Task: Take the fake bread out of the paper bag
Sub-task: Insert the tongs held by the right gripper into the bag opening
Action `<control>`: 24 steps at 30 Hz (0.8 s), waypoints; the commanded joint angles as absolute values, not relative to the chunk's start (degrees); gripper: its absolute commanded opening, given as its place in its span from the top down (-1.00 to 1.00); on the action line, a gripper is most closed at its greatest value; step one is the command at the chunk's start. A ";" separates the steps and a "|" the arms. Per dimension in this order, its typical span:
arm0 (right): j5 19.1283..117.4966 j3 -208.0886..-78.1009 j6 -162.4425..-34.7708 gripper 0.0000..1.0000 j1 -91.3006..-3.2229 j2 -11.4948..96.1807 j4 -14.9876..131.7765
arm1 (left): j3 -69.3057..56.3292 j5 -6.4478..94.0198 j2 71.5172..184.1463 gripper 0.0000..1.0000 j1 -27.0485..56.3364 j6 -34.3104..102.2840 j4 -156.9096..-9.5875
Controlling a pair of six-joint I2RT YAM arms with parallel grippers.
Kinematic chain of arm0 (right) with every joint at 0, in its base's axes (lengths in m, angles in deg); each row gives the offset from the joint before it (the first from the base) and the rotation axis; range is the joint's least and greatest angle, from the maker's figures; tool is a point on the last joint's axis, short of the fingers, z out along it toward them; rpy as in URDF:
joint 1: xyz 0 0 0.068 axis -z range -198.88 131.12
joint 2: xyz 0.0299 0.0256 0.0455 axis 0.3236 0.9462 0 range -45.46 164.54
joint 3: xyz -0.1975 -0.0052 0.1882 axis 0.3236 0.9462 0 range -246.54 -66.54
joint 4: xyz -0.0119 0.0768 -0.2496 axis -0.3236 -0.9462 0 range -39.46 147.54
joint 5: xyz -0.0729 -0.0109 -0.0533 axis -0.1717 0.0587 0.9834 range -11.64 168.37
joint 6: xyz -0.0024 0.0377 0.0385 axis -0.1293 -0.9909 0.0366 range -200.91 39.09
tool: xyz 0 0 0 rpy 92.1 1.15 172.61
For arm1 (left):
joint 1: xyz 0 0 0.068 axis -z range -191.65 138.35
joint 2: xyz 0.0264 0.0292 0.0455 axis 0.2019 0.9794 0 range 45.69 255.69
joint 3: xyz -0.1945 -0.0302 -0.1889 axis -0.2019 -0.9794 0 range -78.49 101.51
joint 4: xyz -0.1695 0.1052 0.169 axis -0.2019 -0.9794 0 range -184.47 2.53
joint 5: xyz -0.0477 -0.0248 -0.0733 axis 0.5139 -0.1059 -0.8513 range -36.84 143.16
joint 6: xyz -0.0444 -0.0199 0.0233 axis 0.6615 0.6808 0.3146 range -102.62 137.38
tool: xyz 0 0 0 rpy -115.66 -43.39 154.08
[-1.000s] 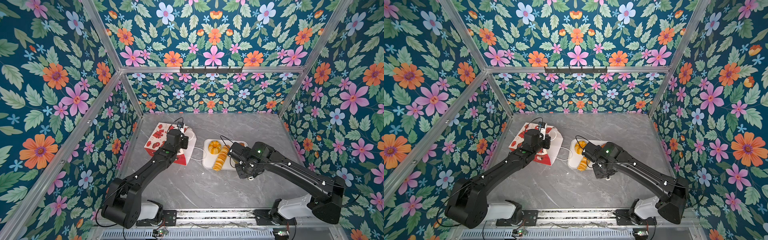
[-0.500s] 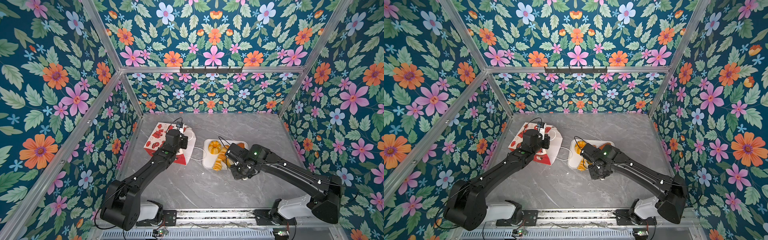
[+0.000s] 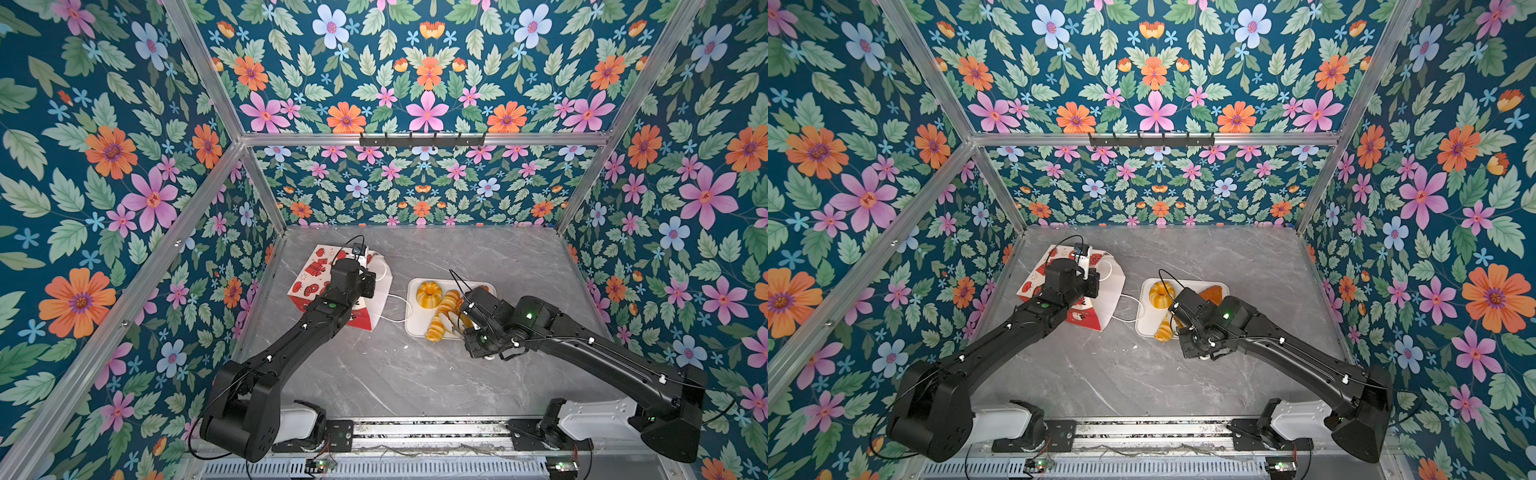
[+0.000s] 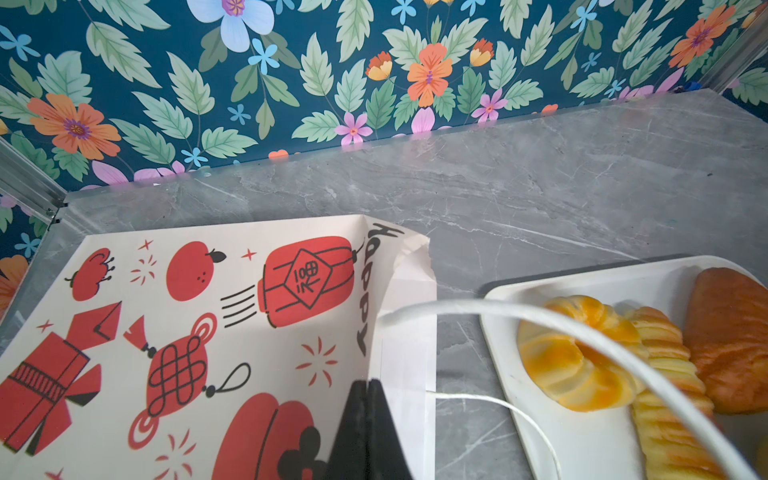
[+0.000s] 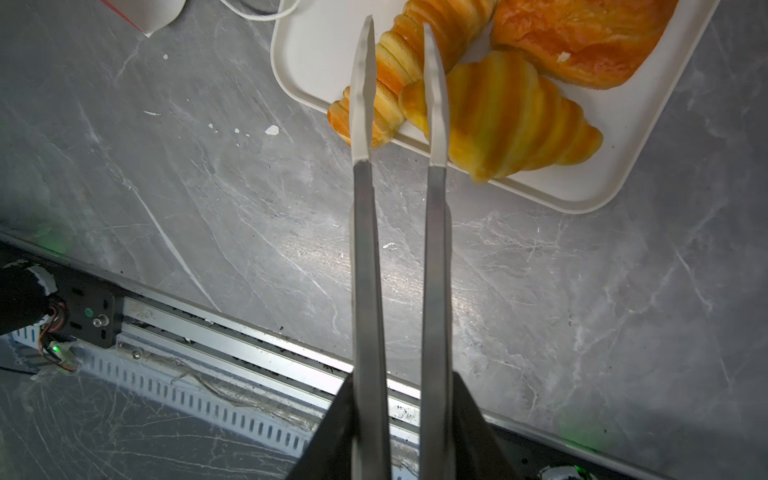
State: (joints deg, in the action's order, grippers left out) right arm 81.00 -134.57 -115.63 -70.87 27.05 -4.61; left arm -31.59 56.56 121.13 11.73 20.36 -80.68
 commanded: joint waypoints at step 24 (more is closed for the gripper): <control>73.48 -128.36 -113.13 0.41 -70.02 20.20 11.90 | -28.11 56.42 121.79 0.96 11.71 17.67 -84.16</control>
State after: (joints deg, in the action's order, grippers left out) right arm 76.43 -127.56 -115.91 -69.73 19.77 3.74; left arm -28.95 56.69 121.63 11.73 19.84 -83.24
